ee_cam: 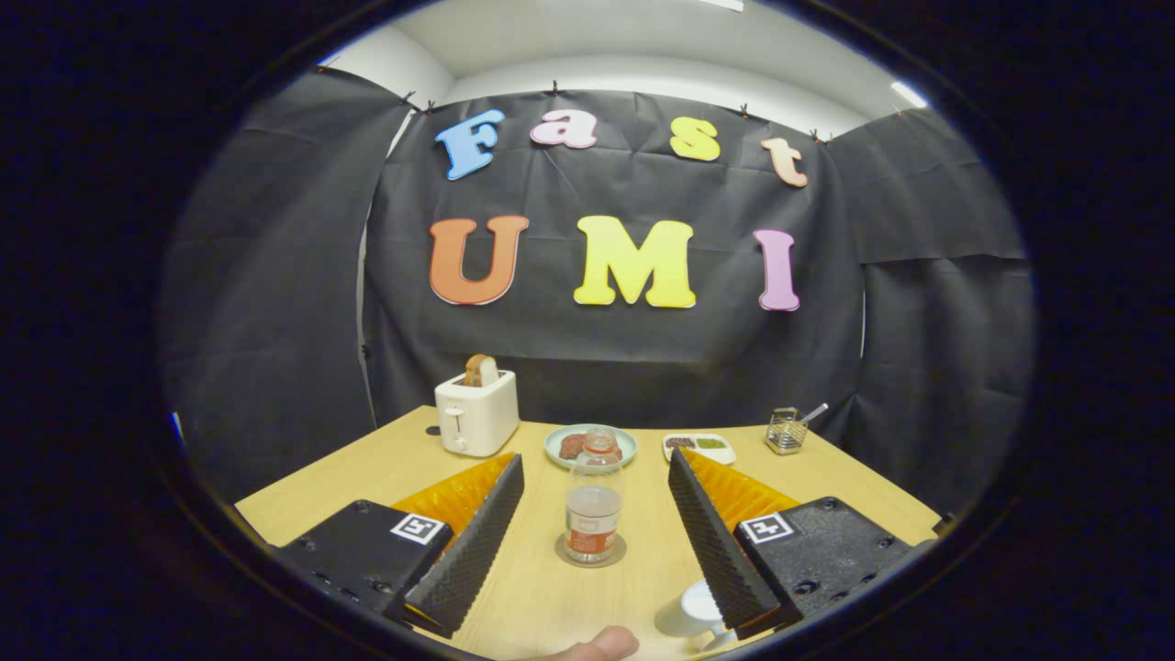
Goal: Take the bottle from table, then pour the juice into the cup, finally place the bottle on the coaster
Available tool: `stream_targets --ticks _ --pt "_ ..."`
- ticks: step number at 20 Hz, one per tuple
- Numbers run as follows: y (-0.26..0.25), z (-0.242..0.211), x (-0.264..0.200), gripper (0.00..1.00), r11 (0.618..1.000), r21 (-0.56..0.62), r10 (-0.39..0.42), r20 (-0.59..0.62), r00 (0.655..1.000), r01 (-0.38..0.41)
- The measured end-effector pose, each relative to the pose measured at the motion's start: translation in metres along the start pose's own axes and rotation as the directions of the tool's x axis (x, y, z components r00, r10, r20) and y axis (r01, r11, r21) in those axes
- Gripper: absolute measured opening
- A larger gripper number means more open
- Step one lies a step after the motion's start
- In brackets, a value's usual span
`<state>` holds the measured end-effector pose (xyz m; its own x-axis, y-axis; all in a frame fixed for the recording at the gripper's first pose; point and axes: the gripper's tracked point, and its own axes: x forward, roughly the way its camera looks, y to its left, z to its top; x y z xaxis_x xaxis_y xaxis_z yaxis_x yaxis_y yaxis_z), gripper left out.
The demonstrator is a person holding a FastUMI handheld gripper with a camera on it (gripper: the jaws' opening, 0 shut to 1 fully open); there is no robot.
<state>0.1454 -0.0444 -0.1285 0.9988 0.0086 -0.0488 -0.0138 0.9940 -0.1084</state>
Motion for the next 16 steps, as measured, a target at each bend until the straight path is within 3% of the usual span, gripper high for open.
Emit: stream_targets --ticks 2,4,8,16 --pt "-0.006 0.016 -0.011 1.0 0.999 -0.035 -0.039 0.013 0.999 0.039" --pt "-0.006 0.034 -0.018 1.0 0.999 0.001 -0.042 0.047 0.998 0.042" --pt "0.001 0.049 -0.034 1.0 0.993 0.115 0.02 0.012 1.0 -0.021" --pt "0.001 0.086 -0.09 1.0 0.991 0.129 0.039 0.019 0.999 -0.041"
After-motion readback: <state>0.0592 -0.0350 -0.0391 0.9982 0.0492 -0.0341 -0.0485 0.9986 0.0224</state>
